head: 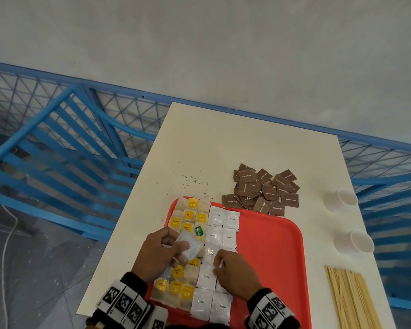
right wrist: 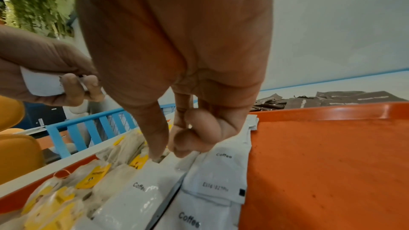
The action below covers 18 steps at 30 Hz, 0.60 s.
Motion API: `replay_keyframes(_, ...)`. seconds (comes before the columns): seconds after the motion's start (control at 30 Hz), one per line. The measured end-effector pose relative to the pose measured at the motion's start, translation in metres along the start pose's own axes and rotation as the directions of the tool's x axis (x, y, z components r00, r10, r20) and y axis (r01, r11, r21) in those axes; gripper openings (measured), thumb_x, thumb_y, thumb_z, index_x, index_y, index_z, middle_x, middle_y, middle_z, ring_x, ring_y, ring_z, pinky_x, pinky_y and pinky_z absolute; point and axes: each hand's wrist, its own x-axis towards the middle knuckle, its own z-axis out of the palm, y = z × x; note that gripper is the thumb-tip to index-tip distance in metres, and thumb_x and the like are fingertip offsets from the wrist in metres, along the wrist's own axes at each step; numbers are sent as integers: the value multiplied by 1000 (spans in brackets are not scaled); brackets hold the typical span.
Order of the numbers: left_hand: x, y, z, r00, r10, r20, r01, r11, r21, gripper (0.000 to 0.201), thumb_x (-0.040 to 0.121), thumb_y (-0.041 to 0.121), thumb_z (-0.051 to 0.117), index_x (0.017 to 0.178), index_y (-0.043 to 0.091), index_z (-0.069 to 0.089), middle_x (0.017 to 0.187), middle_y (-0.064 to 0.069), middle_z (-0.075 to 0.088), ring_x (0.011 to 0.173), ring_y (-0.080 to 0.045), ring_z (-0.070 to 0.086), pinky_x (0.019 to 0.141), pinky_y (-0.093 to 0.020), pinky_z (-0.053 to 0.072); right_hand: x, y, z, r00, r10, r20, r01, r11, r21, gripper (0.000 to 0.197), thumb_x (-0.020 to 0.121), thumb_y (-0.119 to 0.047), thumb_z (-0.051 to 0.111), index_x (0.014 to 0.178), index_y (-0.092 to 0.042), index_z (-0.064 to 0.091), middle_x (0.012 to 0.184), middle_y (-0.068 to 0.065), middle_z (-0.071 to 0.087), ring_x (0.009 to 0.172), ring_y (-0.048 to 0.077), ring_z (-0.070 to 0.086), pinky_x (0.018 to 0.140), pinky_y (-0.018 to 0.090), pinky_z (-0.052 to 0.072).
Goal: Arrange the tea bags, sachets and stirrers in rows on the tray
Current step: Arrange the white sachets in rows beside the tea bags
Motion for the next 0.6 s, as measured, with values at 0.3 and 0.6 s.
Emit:
replay_keyframes(0.3, -4, 25, 36, 995, -4, 99, 20, 987, -157, 15, 89, 5, 68, 86, -9, 65, 64, -16, 61, 52, -21, 57, 45, -29, 46, -26, -45, -77, 982, -66, -178, 164, 769, 618, 12, 85, -24, 75, 86, -12, 76, 77, 5, 73, 56, 5, 57, 54, 16, 44)
replay_keyframes(0.6, -5, 43, 55, 950, -38, 309, -16, 985, 171, 24, 87, 21, 75, 73, 6, 62, 65, -7, 70, 48, -13, 57, 43, -23, 43, -31, -25, -95, 958, 37, -285, 179, 698, 694, 5, 83, -17, 77, 84, -12, 77, 77, 0, 75, 66, 7, 63, 63, 19, 51)
